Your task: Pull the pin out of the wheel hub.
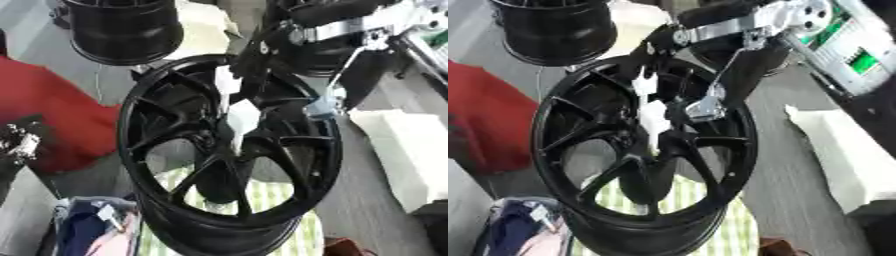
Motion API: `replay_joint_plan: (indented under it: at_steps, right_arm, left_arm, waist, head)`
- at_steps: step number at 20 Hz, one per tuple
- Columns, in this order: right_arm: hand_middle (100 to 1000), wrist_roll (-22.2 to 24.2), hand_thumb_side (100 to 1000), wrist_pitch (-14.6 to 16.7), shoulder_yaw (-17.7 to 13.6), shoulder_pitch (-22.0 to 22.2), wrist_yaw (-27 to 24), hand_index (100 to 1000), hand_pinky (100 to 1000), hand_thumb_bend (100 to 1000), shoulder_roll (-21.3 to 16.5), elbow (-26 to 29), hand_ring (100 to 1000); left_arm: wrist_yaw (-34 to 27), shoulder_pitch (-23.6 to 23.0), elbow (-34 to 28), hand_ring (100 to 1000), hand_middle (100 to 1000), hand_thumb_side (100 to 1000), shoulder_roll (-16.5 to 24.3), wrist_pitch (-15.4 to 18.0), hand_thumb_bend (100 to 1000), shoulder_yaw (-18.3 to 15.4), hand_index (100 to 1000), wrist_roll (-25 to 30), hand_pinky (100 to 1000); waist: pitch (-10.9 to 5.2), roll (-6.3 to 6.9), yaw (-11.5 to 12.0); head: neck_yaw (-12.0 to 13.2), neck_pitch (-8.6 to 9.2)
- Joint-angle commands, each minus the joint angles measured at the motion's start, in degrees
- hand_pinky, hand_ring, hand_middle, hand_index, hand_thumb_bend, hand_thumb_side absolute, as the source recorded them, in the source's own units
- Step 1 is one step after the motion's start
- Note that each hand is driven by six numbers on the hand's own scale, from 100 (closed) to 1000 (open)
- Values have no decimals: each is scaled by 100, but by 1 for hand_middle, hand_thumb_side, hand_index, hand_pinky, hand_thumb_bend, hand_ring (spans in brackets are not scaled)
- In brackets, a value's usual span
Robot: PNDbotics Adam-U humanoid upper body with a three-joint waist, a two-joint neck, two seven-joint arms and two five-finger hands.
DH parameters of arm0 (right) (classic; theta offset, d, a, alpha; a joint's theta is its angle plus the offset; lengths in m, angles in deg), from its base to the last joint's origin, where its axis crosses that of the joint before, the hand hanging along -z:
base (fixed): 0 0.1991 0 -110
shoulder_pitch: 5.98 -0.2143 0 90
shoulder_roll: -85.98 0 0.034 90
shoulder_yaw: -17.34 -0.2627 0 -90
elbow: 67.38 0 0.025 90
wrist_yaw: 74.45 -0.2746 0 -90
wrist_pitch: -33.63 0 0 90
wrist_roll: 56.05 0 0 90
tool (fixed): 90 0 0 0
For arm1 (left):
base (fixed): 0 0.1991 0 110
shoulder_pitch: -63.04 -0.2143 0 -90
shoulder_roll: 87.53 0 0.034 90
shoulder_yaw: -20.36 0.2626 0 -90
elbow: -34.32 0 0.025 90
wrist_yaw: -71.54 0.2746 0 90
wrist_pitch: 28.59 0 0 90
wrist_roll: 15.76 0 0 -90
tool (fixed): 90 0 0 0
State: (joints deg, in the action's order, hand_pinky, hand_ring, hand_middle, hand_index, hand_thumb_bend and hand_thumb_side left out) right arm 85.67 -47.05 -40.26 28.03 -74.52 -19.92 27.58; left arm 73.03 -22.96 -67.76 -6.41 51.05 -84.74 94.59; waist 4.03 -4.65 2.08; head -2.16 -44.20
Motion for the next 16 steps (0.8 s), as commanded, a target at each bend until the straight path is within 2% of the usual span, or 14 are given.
replay_joint_plan:
  at_steps: [1,7,16]
  right_arm:
    - [890,24,454,73,59,-163,144,970,829,275,102,-236,883]
    - [927,25,451,271,228,-276,625,986,842,280,560,-816,913]
    - [915,25,447,680,241,-236,1241,982,838,282,858,-1538,909]
  left_arm:
    - [-10,52,-76,671,679,498,61,3,162,9,872,24,633]
    - [-8,47,-69,671,679,496,43,-3,163,7,872,22,633]
    - [-8,46,-68,671,676,495,16,-12,164,17,872,31,633]
  waist:
    - [-85,48,35]
    - [-87,54,52]
    - [-101,64,82]
  head:
    - [-56,8]
    - [-85,8]
    - [-112,8]
